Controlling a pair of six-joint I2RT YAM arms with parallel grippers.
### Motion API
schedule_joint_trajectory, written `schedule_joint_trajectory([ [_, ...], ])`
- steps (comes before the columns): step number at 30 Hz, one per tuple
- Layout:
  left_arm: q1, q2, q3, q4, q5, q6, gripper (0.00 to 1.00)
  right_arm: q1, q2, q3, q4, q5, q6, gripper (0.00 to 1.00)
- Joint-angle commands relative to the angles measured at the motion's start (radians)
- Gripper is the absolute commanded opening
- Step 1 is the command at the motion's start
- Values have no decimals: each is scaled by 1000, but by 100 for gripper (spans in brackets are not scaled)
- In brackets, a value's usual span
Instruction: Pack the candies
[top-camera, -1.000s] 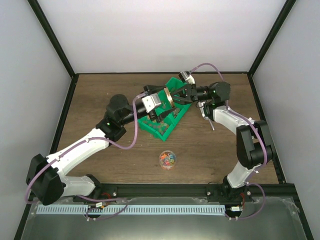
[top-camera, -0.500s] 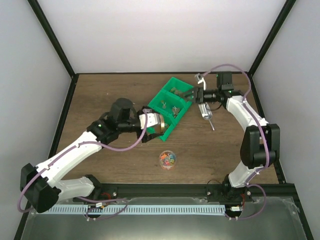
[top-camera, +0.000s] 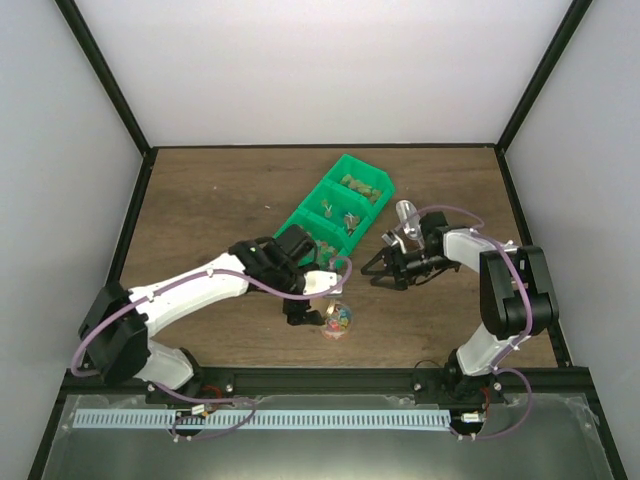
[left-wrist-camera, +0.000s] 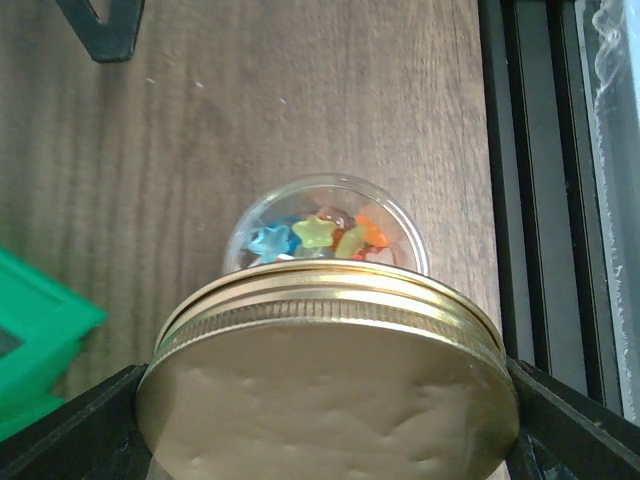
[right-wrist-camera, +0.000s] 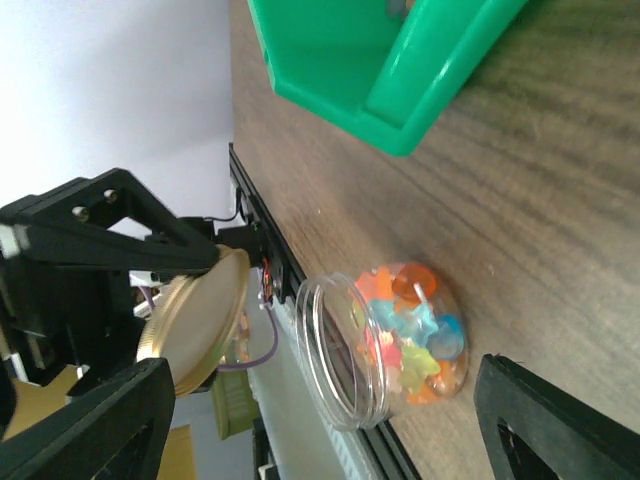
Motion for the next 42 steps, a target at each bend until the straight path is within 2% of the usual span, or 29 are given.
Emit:
schedule_joint_trajectory([
  [1, -46, 60, 23, -31, -54, -51, 88, 28, -28, -39, -8, -42, -33, 85],
  [6, -68, 116, 40, -20, -110, -76, 88, 76, -4, -56, 6, 5, 22, 82],
  [16, -101, 193, 92, -3, -159, -94, 88, 120, 26, -79, -13, -81, 9, 75],
  [26, -134, 233, 133, -40, -142, -83, 89, 199, 88, -80, -25, -109, -13, 74],
  [34, -164, 281, 165, -49, -165, -108, 91, 205, 130, -71, -29, -103, -12, 73],
  [38, -163, 292, 163, -38, -211, -125, 90, 206, 192, -37, -52, -120, -33, 73],
  [42, -163, 326, 194, -58, -260, -149, 90, 206, 296, 34, -122, -162, -108, 66],
])
